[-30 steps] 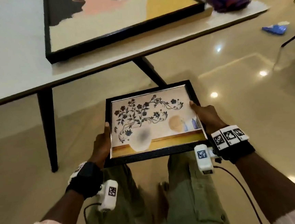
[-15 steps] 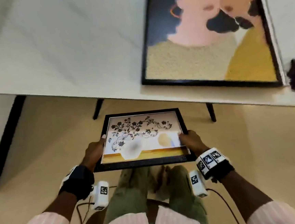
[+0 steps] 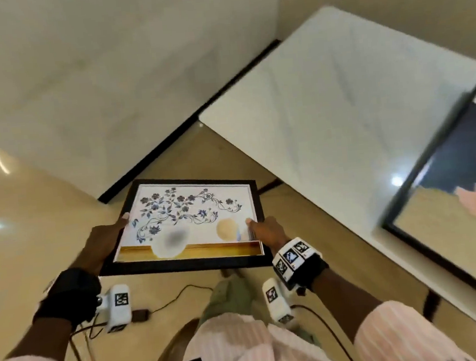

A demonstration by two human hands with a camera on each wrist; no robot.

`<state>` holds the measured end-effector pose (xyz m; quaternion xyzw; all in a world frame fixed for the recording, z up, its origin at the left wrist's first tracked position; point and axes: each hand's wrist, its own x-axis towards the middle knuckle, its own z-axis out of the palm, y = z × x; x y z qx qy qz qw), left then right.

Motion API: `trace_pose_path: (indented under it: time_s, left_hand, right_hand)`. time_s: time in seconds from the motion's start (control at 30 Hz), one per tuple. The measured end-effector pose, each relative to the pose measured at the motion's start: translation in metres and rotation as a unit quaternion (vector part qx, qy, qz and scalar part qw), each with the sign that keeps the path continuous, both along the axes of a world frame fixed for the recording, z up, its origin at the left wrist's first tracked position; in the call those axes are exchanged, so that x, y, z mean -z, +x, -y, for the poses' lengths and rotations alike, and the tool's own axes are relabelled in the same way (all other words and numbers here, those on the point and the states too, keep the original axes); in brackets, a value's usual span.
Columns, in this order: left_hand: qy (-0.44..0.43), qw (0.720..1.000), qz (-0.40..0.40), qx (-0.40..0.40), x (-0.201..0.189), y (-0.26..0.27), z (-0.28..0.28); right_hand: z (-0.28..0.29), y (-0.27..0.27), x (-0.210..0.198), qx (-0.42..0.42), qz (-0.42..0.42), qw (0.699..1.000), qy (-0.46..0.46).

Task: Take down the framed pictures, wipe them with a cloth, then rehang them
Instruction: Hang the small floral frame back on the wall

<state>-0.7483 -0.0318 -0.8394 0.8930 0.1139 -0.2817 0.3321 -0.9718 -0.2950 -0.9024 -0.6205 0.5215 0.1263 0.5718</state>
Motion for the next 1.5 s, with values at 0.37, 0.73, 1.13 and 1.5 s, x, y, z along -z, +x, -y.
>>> trace_pose_path:
  time_s: [0.37, 0.73, 1.13, 1.5]
  left_hand:
    - [-0.264, 0.949, 0.091, -0.148, -0.11, 0.163, -0.02]
    - [-0.339, 0.808, 0.394, -0.277, -0.261, 0.334, 0.005]
    - [-0.285, 0.676, 0.644, -0.219, -0.468, 0.503, -0.01]
    - [-0.152, 0.591, 0.783, -0.119, -0.693, 0.641, -0.07]
  right_hand:
    - [0.038, 0.288, -0.14, -0.034, 0.23, 0.958, -0.165]
    - [0.061, 0.547, -0.335, -0.114, 0.473, 0.85, -0.201]
    - [0.041, 0.746, -0.553, -0.08, 0.719, 0.621, -0.301]
    - [0.001, 0.887, -0.775, -0.037, 0.79, 0.443, -0.421]
